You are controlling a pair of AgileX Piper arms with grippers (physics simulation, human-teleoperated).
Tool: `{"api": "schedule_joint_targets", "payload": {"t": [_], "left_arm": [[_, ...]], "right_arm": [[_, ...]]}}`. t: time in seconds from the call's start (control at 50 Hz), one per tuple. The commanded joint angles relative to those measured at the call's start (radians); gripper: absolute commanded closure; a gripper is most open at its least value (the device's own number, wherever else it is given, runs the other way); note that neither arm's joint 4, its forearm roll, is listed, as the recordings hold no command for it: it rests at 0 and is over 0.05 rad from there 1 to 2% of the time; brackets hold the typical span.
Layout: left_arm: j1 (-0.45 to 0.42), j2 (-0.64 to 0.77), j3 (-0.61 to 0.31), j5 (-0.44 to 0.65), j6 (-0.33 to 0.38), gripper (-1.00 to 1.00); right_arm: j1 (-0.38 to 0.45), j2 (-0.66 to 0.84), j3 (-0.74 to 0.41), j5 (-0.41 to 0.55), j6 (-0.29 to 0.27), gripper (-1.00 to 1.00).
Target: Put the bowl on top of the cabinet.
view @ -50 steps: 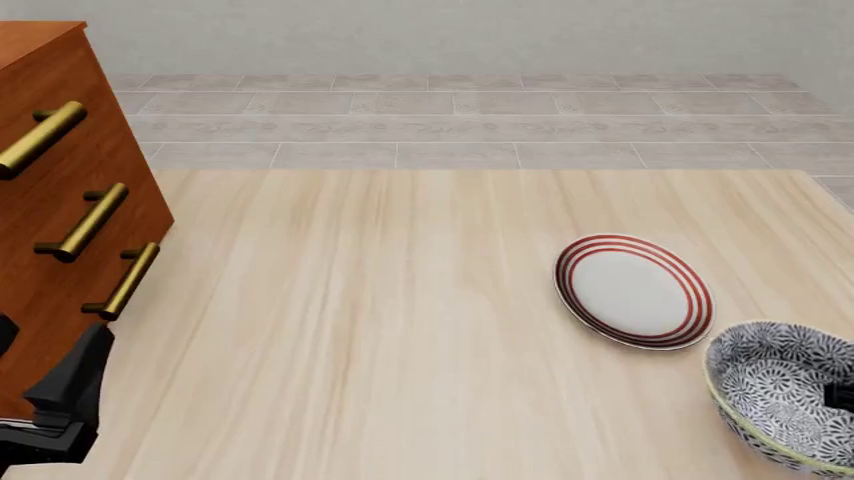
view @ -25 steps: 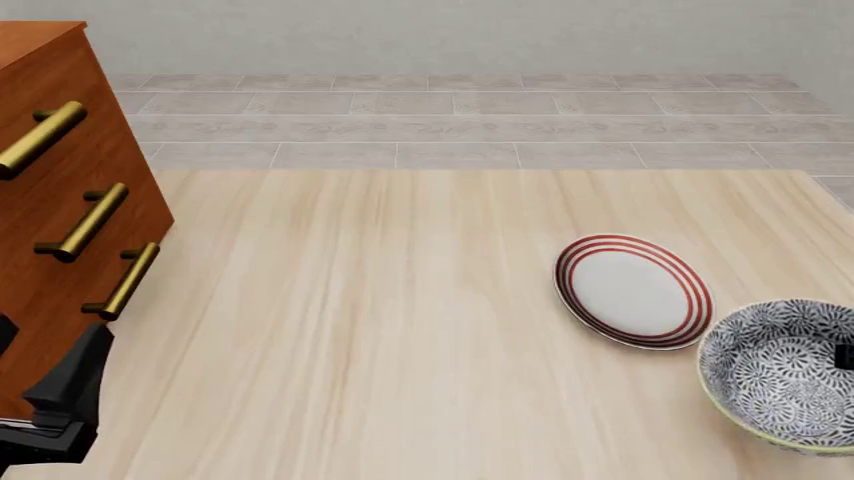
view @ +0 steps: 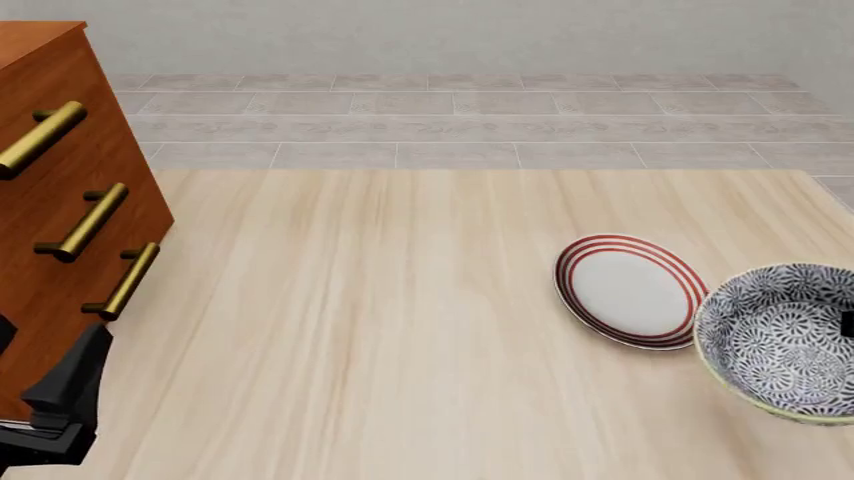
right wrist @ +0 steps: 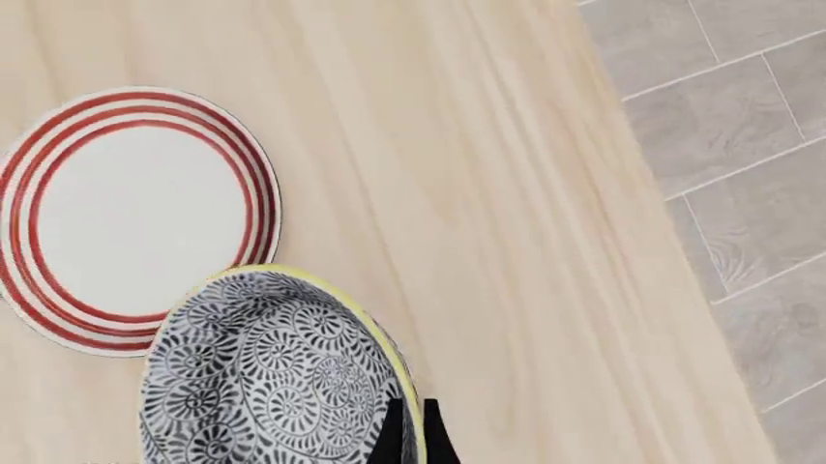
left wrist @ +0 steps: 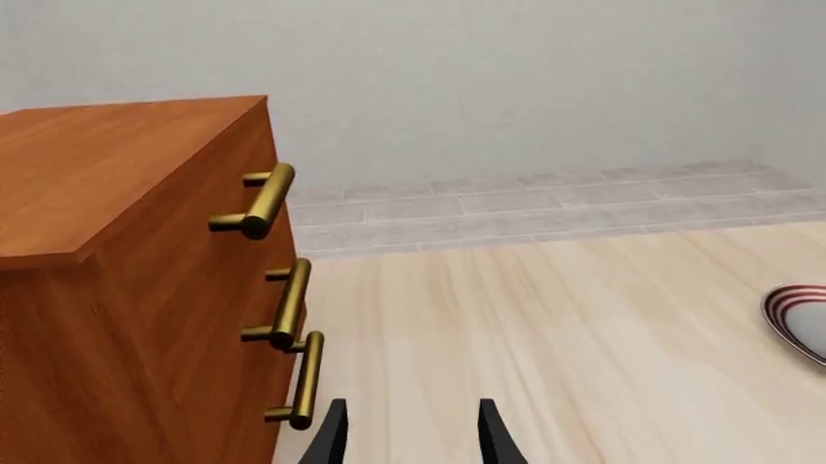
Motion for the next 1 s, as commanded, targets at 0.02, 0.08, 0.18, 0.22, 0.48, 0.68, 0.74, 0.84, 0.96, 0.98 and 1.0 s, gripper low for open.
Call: {"api": "schedule_joint_targets", "payload": {"t": [0.02, 0.08, 0.18, 0.22, 0.48, 0.68, 0.74, 0.84, 0.96, 0.98, 1.0], "left_arm": [[-0.002, -0.012, 0.0, 0.01, 0.002, -1.0], [-0.002, -0.014, 0.0, 0.011, 0.003, -1.0], [-0.002, -0.015, 0.0, 0.012, 0.003, -1.0], [-0.004, -0.013, 0.0, 0.01, 0.003, -1.0], [-0.01, -0.018, 0.0, 0.009, 0.0, -1.0], [-0.019, -0.027, 0.0, 0.012, -0.01, -1.0], [-0.022, -0.025, 0.0, 0.012, -0.009, -1.0], [-0.024, -0.022, 0.0, 0.011, -0.011, -1.0], [-0.023, -0.022, 0.0, 0.012, -0.011, -1.0], [-0.023, -0.021, 0.0, 0.011, -0.011, -1.0], [-0.023, -0.02, 0.0, 0.01, -0.01, -1.0]], "right_arm": [[0.06, -0.041, -0.061, 0.054, 0.032, 1.0], [0.085, -0.052, -0.078, 0.066, 0.044, 1.0], [0.114, -0.058, -0.091, 0.076, 0.057, 1.0], [0.134, -0.058, -0.096, 0.079, 0.068, 1.0], [0.234, -0.056, -0.143, 0.09, 0.093, 1.0], [0.328, -0.031, -0.187, 0.07, 0.116, 1.0], [0.35, -0.022, -0.189, 0.064, 0.114, 1.0], [0.384, -0.002, -0.19, 0.043, 0.117, 1.0], [0.416, 0.014, -0.193, 0.031, 0.123, 1.0], [0.427, 0.018, -0.194, 0.027, 0.125, 1.0], [0.429, 0.019, -0.194, 0.025, 0.123, 1.0]]}}
